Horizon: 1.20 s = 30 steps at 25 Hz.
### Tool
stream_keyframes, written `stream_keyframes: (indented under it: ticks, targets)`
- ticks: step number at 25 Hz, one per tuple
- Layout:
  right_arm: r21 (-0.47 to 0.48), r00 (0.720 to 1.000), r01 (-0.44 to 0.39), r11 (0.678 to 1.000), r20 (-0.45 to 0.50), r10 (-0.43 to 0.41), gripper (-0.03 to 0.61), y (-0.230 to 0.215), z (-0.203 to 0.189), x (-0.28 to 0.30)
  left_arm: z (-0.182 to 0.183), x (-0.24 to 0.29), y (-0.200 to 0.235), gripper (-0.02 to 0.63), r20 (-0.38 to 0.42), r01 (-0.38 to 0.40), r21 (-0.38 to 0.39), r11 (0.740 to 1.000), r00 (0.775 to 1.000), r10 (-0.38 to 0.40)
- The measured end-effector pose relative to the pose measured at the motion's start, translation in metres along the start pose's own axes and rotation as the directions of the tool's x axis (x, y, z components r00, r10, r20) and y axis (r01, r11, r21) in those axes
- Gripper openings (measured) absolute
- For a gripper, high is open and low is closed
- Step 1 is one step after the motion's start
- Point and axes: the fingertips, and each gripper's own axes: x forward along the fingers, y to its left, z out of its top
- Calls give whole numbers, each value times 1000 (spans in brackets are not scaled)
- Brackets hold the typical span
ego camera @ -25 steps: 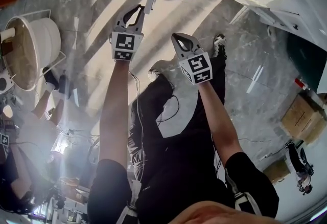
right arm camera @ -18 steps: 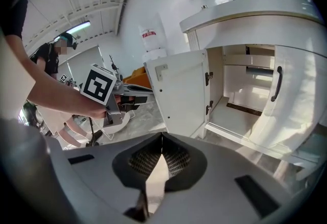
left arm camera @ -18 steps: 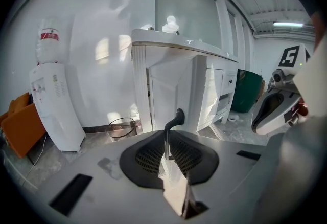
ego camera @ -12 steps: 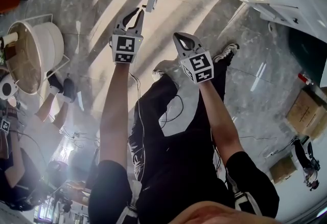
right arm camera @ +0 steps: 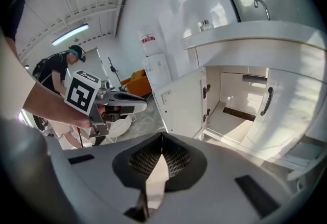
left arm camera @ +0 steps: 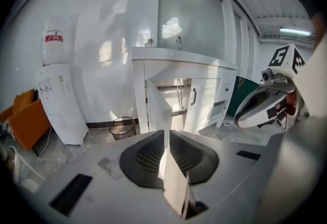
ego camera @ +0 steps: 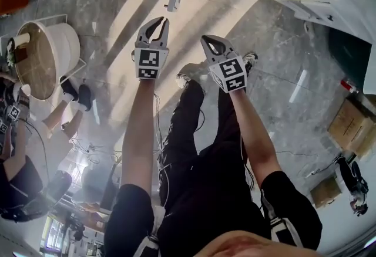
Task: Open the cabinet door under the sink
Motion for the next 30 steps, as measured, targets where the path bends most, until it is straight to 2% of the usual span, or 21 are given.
stream_keyframes:
  ticks: [4, 7, 9, 16, 23, 30]
  targets:
    - [-24, 1000, -4, 1000, -1, 4, 58, -1, 37, -28, 30, -30, -19, 40, 6, -9, -84, 996, 1000, 9]
    - [-51, 1000, -20, 999, 11, 21, 58, 1, 63, -46, 53, -49, -34, 38, 8, -18, -102, 995, 1000, 19]
    - [-71, 999, -37, 997, 12, 38, 58, 3, 78, -55, 68, -58, -39, 40, 14, -32, -141, 990, 999, 34]
    - [-159, 995, -101, 982, -9, 100, 58, 16, 113, -101, 112, -80, -63, 39, 37, -88, -217, 972, 994, 98]
    - [-194, 989, -145, 970, -30, 142, 58, 9, 127, -160, 145, -110, -110, 39, 32, -103, -286, 953, 993, 117]
    - [-219, 980, -198, 955, -57, 190, 58, 21, 109, -224, 163, -149, -171, 39, 30, -81, -249, 965, 995, 91]
